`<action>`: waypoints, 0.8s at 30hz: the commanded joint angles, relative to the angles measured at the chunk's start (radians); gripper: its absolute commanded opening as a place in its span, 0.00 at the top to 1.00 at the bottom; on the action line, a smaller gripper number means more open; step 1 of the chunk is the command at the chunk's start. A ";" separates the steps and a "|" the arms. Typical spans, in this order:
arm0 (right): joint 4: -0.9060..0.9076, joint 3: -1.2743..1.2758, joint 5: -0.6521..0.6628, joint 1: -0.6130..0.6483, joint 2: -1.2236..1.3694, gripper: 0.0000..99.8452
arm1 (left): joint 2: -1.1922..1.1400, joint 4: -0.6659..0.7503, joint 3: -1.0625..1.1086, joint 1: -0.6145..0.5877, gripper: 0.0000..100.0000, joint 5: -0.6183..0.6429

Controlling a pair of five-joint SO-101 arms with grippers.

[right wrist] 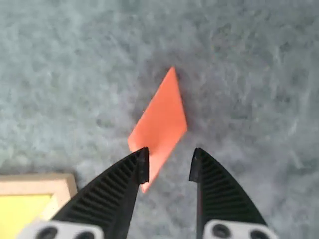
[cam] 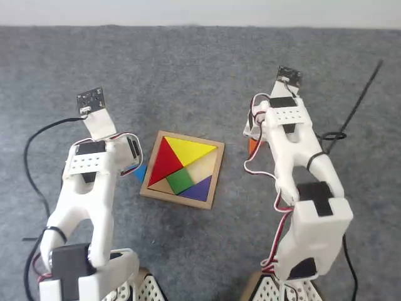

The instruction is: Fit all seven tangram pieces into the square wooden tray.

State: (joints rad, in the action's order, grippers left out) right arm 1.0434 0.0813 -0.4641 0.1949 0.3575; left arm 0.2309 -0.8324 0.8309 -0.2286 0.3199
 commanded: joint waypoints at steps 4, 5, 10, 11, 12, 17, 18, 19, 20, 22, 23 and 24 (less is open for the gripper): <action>0.056 -0.207 -0.075 0.001 0.093 0.85 | 0.041 0.002 -0.005 -0.006 0.87 -0.009; 0.074 -0.236 -0.094 -0.004 0.114 0.85 | 0.041 0.002 -0.005 -0.006 0.87 -0.009; 0.191 -0.407 -0.153 -0.005 0.228 0.74 | 0.043 -0.002 -0.008 -0.006 0.87 -0.009; 0.209 -0.443 -0.158 -0.005 0.254 0.74 | 0.043 -0.002 -0.010 -0.006 0.87 -0.009; 0.225 -0.479 -0.157 -0.005 0.282 0.74 | 0.043 -0.002 -0.010 -0.006 0.87 -0.009; 0.298 -0.666 -0.158 -0.005 0.421 0.75 | 0.043 -0.002 -0.010 -0.006 0.87 -0.009; 0.317 -0.706 -0.158 -0.005 0.444 0.75 | 0.043 -0.002 -0.010 -0.006 0.87 -0.009; 0.334 -0.744 -0.158 -0.005 0.464 0.75 | 0.043 -0.002 -0.010 -0.006 0.87 -0.009; 0.351 -0.783 -0.158 -0.005 0.484 0.75 | 0.043 -0.002 -0.010 -0.006 0.87 -0.009; 0.377 -0.844 -0.158 -0.005 0.521 0.75 | 0.043 0.000 -0.008 -0.006 0.87 -0.009; 0.390 -0.865 -0.158 -0.005 0.532 0.75 | 0.043 0.000 -0.008 -0.006 0.87 -0.009; 0.407 -0.884 -0.158 -0.005 0.542 0.75 | 0.043 0.000 -0.008 -0.006 0.87 -0.009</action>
State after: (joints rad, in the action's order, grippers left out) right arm 1.4177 -0.7027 -0.6145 0.1964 0.8945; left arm 0.2309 -0.8324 0.8309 -0.2286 0.3199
